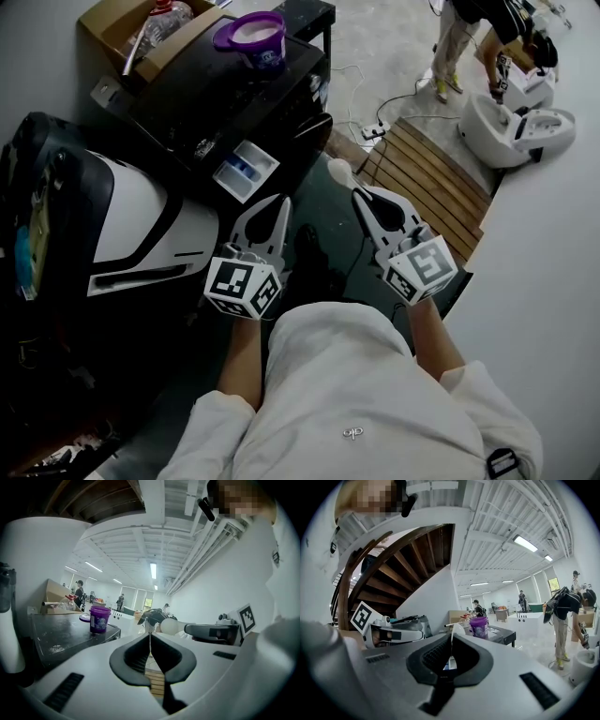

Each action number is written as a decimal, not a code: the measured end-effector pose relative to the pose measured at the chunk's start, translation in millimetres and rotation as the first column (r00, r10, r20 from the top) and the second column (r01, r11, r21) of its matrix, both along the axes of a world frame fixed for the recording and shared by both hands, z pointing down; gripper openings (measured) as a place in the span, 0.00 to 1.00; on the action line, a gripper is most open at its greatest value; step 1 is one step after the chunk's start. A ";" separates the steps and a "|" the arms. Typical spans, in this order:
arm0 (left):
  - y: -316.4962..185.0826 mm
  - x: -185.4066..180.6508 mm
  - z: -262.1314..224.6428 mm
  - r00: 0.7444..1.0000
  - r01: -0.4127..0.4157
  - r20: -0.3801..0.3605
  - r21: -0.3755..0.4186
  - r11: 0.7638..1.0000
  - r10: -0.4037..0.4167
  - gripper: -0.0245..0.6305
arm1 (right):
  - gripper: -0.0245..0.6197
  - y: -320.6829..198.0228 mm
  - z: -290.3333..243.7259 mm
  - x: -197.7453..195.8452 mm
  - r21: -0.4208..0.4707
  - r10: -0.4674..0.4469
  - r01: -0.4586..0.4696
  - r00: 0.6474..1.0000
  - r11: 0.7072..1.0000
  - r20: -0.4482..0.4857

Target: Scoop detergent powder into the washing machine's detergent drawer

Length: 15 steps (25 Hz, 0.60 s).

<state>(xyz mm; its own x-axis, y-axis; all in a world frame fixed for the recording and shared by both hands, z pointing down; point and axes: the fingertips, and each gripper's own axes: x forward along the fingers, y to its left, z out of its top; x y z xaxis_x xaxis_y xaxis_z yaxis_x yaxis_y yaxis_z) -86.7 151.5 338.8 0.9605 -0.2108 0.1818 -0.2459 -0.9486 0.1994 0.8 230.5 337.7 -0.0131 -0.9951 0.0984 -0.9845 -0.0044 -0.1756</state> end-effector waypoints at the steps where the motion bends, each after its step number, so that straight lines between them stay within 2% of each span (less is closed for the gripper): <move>1: -3.3 3.0 1.1 1.000 -0.002 0.001 -0.003 1.000 0.002 0.07 | 0.05 -2.5 4.2 1.3 -0.005 -0.007 0.007 1.000 1.000 0.001; 15: -77.0 53.0 6.0 1.000 -0.027 0.008 -0.026 0.999 0.027 0.07 | 0.05 -82.6 -1.2 42.9 -0.021 -0.032 0.032 0.999 0.999 -0.010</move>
